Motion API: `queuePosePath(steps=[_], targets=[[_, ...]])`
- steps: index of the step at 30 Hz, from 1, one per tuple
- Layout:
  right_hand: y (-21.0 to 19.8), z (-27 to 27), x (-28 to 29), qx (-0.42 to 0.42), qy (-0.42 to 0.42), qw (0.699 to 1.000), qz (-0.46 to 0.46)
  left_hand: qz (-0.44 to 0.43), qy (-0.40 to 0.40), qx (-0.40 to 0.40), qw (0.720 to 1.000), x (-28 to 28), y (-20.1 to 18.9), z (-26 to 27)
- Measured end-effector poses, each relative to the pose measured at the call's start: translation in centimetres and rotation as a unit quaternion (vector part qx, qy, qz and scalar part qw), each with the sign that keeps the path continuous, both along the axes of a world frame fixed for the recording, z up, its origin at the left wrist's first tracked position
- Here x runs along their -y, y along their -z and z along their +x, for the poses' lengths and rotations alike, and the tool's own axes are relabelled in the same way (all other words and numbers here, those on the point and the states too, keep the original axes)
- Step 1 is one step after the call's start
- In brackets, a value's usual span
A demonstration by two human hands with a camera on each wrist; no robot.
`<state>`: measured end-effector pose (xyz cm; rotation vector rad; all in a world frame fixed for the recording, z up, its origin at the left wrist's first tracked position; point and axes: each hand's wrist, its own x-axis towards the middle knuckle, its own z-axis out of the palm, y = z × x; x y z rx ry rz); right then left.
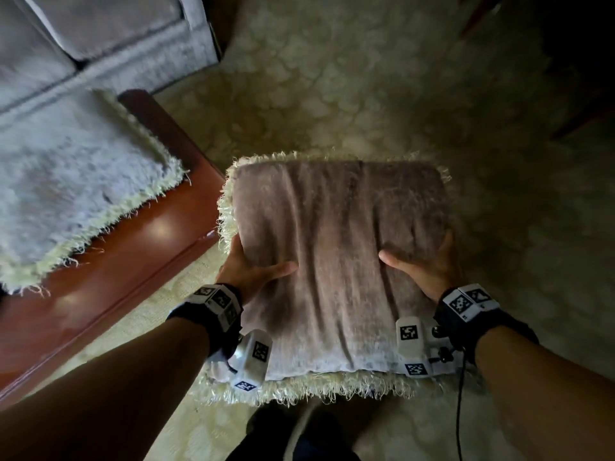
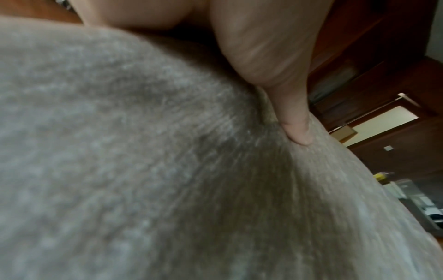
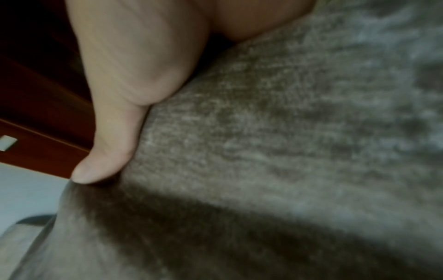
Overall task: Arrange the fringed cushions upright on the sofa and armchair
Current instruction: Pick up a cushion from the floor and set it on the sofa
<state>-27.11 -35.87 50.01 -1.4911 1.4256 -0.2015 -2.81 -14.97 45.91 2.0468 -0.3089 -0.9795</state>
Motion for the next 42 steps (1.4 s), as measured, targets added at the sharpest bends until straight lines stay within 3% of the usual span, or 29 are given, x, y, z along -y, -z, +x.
queuePosePath(steps=[3, 9, 13, 20, 29, 42], targets=[[-7.8, 0.3, 3.5, 0.023, 0.009, 0.999, -0.045, -0.031, -0.006, 0.014, 0.999, 4.0, -7.8, 1.0], [-20.5, 5.1, 11.5, 0.087, 0.014, 0.985, -0.146, -0.110, -0.027, 0.078, 0.991, 12.1, -19.7, 6.2], [-26.0, 10.2, 16.4, 0.114, 0.012, 0.977, -0.182, -0.149, -0.052, 0.101, 0.982, 17.0, -25.8, 11.2], [-34.2, 21.0, 26.3, 0.128, 0.000, 0.966, -0.227, -0.216, -0.082, 0.115, 0.966, 26.1, -33.1, 20.9], [-38.8, 36.4, 34.9, 0.181, -0.069, 0.950, -0.244, -0.238, -0.145, 0.169, 0.945, 31.2, -39.1, 33.8], [-40.7, 67.1, 46.7, 0.269, -0.235, 0.908, -0.218, -0.202, -0.310, 0.265, 0.891, 36.8, -43.5, 53.1]])
